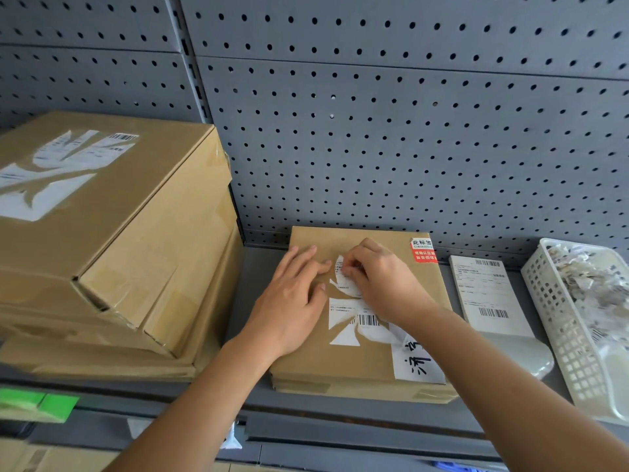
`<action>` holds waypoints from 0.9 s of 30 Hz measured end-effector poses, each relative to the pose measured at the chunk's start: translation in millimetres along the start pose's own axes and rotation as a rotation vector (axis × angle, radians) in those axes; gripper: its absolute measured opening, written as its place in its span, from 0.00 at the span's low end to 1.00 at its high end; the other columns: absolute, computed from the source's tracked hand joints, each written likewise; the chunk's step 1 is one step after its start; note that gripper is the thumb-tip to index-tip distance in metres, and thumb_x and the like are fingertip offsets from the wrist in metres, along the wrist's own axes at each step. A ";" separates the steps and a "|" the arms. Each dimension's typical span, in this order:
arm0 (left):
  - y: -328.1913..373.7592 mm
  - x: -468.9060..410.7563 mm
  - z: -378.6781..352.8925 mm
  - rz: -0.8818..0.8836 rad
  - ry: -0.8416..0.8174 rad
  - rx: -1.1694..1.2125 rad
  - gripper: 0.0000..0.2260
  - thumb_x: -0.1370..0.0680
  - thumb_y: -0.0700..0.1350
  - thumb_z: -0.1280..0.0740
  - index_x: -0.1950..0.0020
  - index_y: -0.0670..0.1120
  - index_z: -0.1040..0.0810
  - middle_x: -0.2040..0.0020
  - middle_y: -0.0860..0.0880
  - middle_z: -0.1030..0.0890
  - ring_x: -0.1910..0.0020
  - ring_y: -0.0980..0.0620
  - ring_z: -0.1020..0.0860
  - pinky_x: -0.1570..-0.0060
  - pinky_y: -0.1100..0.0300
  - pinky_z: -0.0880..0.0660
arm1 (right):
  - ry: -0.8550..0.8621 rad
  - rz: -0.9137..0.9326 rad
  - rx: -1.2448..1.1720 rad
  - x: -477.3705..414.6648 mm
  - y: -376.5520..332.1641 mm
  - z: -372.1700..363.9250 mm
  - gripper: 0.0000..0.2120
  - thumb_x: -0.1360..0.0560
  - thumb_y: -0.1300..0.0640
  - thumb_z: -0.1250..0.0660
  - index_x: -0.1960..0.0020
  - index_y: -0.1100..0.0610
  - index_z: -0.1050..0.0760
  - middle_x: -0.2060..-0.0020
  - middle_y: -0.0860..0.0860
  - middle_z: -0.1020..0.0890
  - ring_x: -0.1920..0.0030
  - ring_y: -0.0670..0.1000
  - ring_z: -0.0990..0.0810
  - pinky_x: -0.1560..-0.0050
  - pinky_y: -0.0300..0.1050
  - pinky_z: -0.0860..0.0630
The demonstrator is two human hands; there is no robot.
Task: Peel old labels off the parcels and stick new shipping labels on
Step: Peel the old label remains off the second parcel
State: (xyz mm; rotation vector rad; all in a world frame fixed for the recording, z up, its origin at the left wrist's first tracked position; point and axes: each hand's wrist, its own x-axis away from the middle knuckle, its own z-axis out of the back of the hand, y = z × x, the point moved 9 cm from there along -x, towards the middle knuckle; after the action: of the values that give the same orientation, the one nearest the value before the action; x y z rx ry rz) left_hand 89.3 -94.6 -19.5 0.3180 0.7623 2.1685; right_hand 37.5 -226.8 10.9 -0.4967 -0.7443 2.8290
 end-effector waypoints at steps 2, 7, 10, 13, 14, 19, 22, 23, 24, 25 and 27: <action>0.1 0.1 0.0 -0.001 0.001 0.001 0.17 0.15 0.51 0.45 0.25 0.60 0.34 0.20 0.64 0.47 0.21 0.66 0.60 0.29 0.60 0.47 | -0.026 -0.028 -0.062 2.2 3.1 1.5 0.04 0.22 0.64 0.33 0.54 0.57 0.21 0.55 0.47 0.24 0.59 0.46 0.25 0.56 0.36 0.29; -0.3 0.0 0.0 -0.004 -0.001 -0.002 0.17 0.14 0.51 0.45 0.25 0.60 0.34 0.20 0.64 0.47 0.21 0.65 0.60 0.28 0.58 0.47 | -0.046 -0.151 -0.304 12.4 11.1 15.3 0.05 0.21 0.61 0.32 0.54 0.53 0.21 0.56 0.45 0.19 0.58 0.41 0.24 0.57 0.28 0.31; -0.9 0.2 -0.1 -0.004 0.000 -0.001 0.17 0.14 0.51 0.45 0.25 0.60 0.34 0.20 0.64 0.47 0.21 0.65 0.60 0.27 0.57 0.47 | -0.041 -0.215 -0.393 17.1 17.4 21.0 0.06 0.20 0.60 0.34 0.54 0.53 0.23 0.60 0.48 0.15 0.62 0.44 0.20 0.62 0.34 0.27; -0.7 -0.5 -0.4 -0.005 0.000 0.004 0.17 0.14 0.51 0.45 0.25 0.60 0.34 0.20 0.64 0.47 0.21 0.66 0.60 0.26 0.56 0.45 | -0.017 -0.267 -0.589 17.7 20.2 26.7 0.04 0.19 0.62 0.36 0.52 0.59 0.25 0.60 0.51 0.14 0.61 0.50 0.17 0.57 0.42 0.23; -0.6 -0.4 -0.3 -0.003 -0.003 0.004 0.17 0.14 0.51 0.45 0.25 0.60 0.34 0.20 0.65 0.47 0.21 0.66 0.60 0.26 0.55 0.45 | -0.002 -0.273 -0.595 17.2 21.3 29.5 0.04 0.18 0.62 0.37 0.52 0.60 0.25 0.61 0.51 0.14 0.62 0.49 0.17 0.57 0.42 0.22; 0.3 0.9 0.0 0.004 -0.009 -0.001 0.17 0.14 0.52 0.46 0.26 0.60 0.34 0.20 0.65 0.47 0.22 0.66 0.61 0.26 0.55 0.44 | 0.055 -0.353 -0.495 16.6 42.7 34.6 0.08 0.18 0.61 0.39 0.47 0.52 0.23 0.64 0.50 0.16 0.67 0.48 0.19 0.58 0.43 0.21; 0.4 0.7 0.2 0.001 -0.009 0.001 0.17 0.14 0.52 0.46 0.26 0.60 0.34 0.20 0.65 0.47 0.22 0.66 0.61 0.26 0.54 0.44 | 0.058 -0.349 -0.293 10.2 50.1 37.3 0.11 0.18 0.60 0.41 0.46 0.49 0.21 0.62 0.51 0.17 0.67 0.52 0.22 0.61 0.41 0.25; 0.2 0.5 0.2 -0.002 -0.006 0.003 0.17 0.14 0.51 0.46 0.26 0.60 0.33 0.20 0.65 0.47 0.22 0.66 0.60 0.26 0.54 0.44 | 0.042 -0.332 -0.241 7.1 49.4 36.1 0.12 0.18 0.61 0.42 0.46 0.50 0.21 0.62 0.53 0.18 0.69 0.51 0.25 0.64 0.40 0.28; 0.2 0.4 0.3 -0.005 -0.003 0.004 0.16 0.15 0.51 0.45 0.26 0.60 0.33 0.20 0.65 0.47 0.21 0.66 0.60 0.26 0.54 0.44 | 0.021 -0.313 -0.201 4.1 47.5 33.8 0.12 0.19 0.62 0.42 0.47 0.51 0.21 0.62 0.56 0.18 0.71 0.50 0.29 0.68 0.39 0.31; 0.0 0.2 0.4 -0.007 0.000 0.004 0.16 0.15 0.51 0.45 0.26 0.60 0.33 0.20 0.64 0.47 0.21 0.65 0.60 0.26 0.54 0.44 | -0.001 -0.299 -0.172 1.6 45.3 30.7 0.12 0.20 0.63 0.42 0.47 0.52 0.21 0.64 0.56 0.19 0.73 0.48 0.32 0.71 0.39 0.34; 0.1 0.4 0.1 -0.008 0.000 0.003 0.16 0.15 0.51 0.45 0.26 0.60 0.33 0.20 0.65 0.47 0.21 0.65 0.60 0.26 0.55 0.44 | -0.025 -0.284 -0.098 -2.6 41.6 26.7 0.12 0.21 0.64 0.42 0.47 0.53 0.21 0.69 0.50 0.22 0.76 0.47 0.34 0.73 0.38 0.37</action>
State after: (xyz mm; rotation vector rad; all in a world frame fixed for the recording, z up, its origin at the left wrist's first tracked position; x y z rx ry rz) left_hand 89.1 -94.3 -19.4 0.3162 0.7655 2.1600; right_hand 26.9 -275.1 12.6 -0.3390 -0.8842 2.5495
